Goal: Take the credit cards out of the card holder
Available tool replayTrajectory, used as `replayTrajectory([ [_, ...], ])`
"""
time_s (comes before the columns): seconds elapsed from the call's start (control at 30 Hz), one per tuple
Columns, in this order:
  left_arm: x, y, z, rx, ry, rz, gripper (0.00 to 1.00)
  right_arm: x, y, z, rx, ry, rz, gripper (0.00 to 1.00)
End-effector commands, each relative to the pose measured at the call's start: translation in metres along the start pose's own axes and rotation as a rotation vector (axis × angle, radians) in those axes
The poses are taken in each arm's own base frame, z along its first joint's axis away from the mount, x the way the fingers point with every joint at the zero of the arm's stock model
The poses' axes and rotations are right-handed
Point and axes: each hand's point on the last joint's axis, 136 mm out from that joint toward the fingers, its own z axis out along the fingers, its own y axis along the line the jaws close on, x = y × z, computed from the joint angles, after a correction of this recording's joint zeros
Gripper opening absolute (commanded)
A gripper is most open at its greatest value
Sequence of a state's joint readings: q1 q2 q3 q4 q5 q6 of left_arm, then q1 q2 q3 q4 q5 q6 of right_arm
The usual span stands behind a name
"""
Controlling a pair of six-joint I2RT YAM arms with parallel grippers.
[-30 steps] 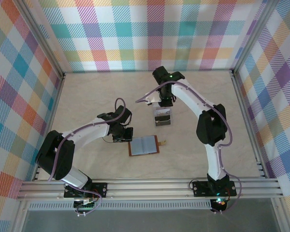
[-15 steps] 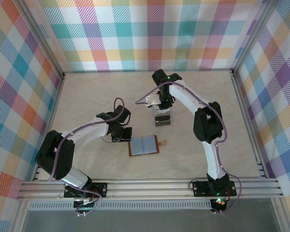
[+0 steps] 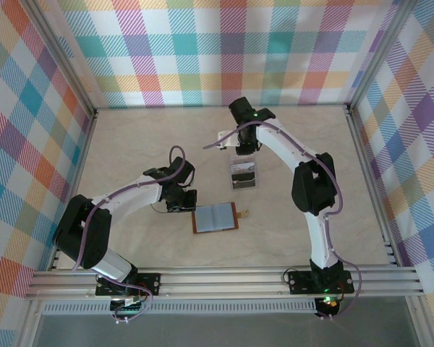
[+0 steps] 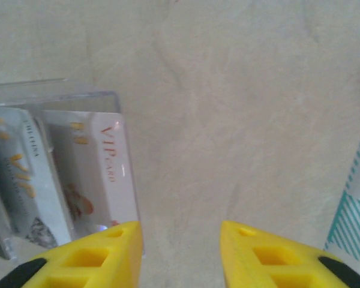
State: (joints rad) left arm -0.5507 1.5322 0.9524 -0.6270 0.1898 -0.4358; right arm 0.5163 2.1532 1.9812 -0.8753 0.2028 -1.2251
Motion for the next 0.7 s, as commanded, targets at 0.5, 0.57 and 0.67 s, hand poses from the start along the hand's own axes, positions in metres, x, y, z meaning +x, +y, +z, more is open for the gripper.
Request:
replayTrajectory([
  [0.5, 0.009, 0.012, -0.007, -0.012, -0.009, -0.015, 0.08, 0.001, 0.015, 0.034, -0.03, -0.028, 0.023, 0.47],
  [0.57, 0.009, 0.012, -0.007, -0.012, -0.009, -0.017, 0.08, 0.001, 0.018, 0.036, -0.04, -0.025, 0.021, 0.47],
  [0.67, 0.008, 0.012, -0.009, -0.009, -0.014, -0.016, 0.09, 0.002, 0.022, 0.034, -0.053, -0.028, 0.019, 0.47],
])
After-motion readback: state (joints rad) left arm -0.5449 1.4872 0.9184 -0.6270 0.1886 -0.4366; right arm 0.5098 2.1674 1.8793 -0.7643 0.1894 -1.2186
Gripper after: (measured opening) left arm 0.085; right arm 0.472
